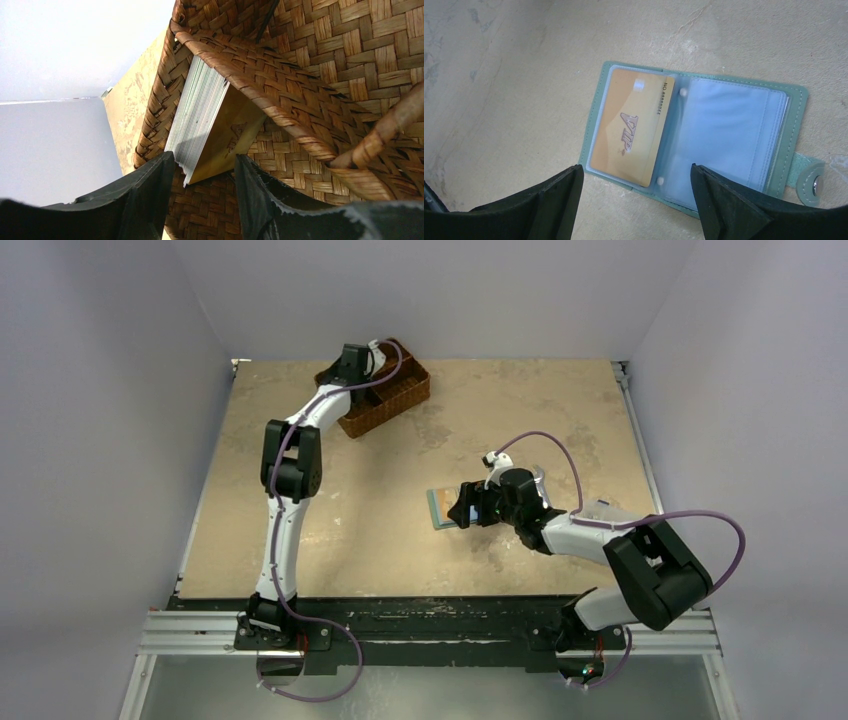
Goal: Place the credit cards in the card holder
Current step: Pick up the credit card from the storage box.
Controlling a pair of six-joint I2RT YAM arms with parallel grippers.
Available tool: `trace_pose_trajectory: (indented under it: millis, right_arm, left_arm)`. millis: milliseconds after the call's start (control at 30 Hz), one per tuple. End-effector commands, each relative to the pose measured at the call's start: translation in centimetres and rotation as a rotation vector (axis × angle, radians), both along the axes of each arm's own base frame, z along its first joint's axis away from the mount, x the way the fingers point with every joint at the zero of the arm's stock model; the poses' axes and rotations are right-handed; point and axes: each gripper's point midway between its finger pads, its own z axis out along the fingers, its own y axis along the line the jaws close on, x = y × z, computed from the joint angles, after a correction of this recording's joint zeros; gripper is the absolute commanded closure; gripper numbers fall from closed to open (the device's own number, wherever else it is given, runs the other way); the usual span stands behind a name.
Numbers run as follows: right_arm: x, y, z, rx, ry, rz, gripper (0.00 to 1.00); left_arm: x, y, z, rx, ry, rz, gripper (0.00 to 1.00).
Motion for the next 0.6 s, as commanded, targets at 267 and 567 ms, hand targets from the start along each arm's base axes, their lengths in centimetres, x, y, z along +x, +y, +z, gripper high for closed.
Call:
trace_pose_trajectory:
  millis: [267,567]
  right_arm:
    - [1.5,1.0,2.0,0.035,-0.067,0.012,0.13]
    - [1.5,1.0,2.1,0.037,-0.070,0.013,0.13]
  left_arm:
    - [1.7,1.0,2.9,0.034,-0.129,0.042,0.66]
    - [1.7,0.9,3.7,0.025,-0.141,0.039,0.78]
